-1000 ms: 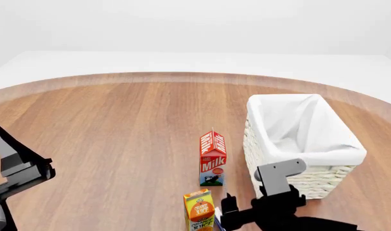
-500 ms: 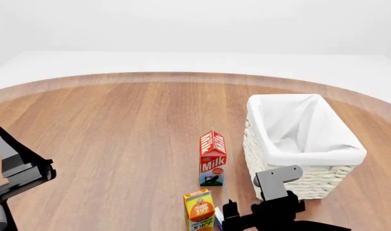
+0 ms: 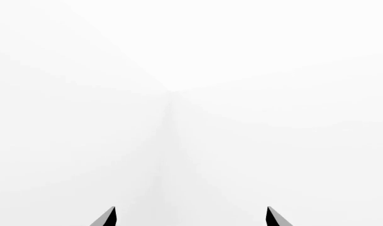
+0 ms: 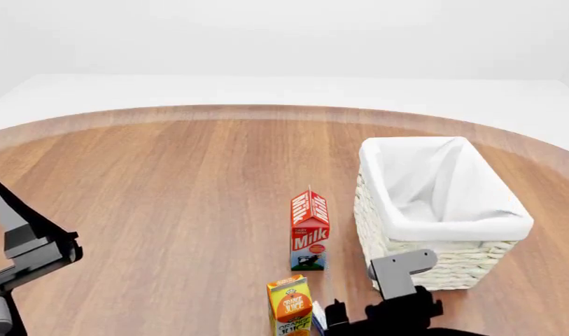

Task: Pick up the cream cheese box and the butter, and put them in the basket.

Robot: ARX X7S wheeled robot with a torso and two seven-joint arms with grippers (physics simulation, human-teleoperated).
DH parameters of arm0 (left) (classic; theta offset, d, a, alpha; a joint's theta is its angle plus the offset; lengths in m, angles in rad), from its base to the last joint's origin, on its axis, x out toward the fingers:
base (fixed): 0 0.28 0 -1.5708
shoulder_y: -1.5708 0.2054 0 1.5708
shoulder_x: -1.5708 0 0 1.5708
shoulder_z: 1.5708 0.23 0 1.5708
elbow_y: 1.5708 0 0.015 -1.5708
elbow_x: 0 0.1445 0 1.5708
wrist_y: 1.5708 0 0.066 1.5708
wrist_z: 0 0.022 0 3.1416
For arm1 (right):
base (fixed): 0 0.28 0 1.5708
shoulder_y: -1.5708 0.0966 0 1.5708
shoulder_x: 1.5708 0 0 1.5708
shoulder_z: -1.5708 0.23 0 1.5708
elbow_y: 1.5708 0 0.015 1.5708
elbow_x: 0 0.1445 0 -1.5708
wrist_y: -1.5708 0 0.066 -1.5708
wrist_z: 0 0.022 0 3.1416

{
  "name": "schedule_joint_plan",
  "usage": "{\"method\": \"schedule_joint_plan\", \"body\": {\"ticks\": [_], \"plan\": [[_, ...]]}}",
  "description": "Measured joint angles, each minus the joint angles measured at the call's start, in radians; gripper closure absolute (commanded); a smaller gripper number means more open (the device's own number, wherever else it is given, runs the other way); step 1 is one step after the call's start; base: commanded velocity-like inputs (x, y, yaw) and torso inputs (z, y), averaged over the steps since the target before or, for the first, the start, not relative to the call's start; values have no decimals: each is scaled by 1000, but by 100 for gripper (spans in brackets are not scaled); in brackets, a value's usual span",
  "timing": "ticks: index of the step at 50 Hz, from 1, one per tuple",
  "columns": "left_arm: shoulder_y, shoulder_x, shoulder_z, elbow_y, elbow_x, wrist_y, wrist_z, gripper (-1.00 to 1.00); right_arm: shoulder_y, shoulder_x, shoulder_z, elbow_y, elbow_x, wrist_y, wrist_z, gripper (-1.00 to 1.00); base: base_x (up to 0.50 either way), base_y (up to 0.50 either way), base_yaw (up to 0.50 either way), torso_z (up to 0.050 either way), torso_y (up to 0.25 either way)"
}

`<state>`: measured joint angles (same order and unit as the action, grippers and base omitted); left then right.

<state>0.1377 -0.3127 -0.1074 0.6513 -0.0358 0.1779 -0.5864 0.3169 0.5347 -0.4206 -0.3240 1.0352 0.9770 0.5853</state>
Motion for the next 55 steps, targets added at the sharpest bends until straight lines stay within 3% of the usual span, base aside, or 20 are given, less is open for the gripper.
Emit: {"method": "schedule_joint_plan", "body": {"ticks": [55], "plan": [[5, -16, 11, -5, -6, 2, -18, -100, -72, 4, -65, 55, -62, -68, -47, -100, 0, 0, 0, 0, 0]]}}
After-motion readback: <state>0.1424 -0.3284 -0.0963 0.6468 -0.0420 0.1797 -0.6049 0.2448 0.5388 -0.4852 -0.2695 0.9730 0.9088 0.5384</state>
